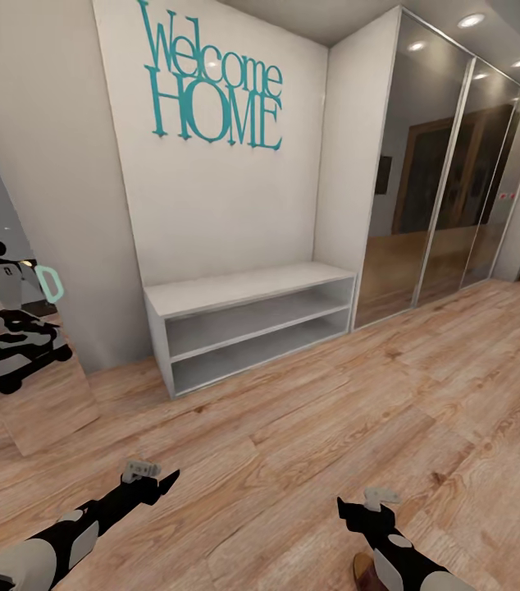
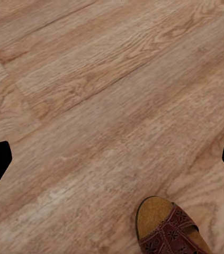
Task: Pick up the two gym shoes and the two sandals from the corridor floor and place them onto the hallstand (shoe rack) in the corridor, making sure they are on the rack and not on the floor. Arrange them so the two gym shoes are next to each other and the two sandals are next to each other.
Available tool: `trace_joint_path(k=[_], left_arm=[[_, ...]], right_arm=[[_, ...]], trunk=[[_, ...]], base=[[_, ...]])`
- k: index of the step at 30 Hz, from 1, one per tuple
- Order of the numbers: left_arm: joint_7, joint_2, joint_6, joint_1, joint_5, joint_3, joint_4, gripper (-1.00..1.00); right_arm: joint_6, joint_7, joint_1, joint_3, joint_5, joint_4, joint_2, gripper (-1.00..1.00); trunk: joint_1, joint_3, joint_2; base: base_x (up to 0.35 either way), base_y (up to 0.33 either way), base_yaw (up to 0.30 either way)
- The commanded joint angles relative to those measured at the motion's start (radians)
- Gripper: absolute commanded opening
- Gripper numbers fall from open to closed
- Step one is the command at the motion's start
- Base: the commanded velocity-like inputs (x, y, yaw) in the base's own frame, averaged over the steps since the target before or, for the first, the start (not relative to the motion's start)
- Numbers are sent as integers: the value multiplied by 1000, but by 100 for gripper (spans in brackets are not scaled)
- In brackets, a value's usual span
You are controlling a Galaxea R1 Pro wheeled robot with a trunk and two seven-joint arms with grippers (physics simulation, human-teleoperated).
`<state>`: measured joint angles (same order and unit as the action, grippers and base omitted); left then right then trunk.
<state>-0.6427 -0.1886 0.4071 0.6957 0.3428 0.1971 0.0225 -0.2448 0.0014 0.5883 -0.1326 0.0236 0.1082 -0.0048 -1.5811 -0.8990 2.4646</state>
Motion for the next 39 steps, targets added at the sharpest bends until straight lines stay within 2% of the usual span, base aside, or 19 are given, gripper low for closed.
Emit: trace_joint_path(k=[1,9,18,23,39], left_arm=[[-2,0,4,1,9,8,-1,100],[-2,0,4,1,9,8,-1,100],[-2,0,4,1,9,8,-1,100],[-3,0,4,1,9,8,-1,100],[-3,0,4,1,9,8,-1,100]], right_arm=[[-4,0,1,-5,2,-1,0,100],[-4,0,1,-5,2,-1,0,100],[-4,0,1,-5,2,-1,0,100],[-4,0,1,-5,2,-1,0,100],[-4,0,1,-5,2,-1,0,100]], trunk=[[0,-1,0],[0,-1,0],[0,-1,0],[0,-1,0],[0,-1,0]], base=[[2,-11,0],[1,-188,9],[0,-338,217],[0,-295,45],[-27,-65,2]])
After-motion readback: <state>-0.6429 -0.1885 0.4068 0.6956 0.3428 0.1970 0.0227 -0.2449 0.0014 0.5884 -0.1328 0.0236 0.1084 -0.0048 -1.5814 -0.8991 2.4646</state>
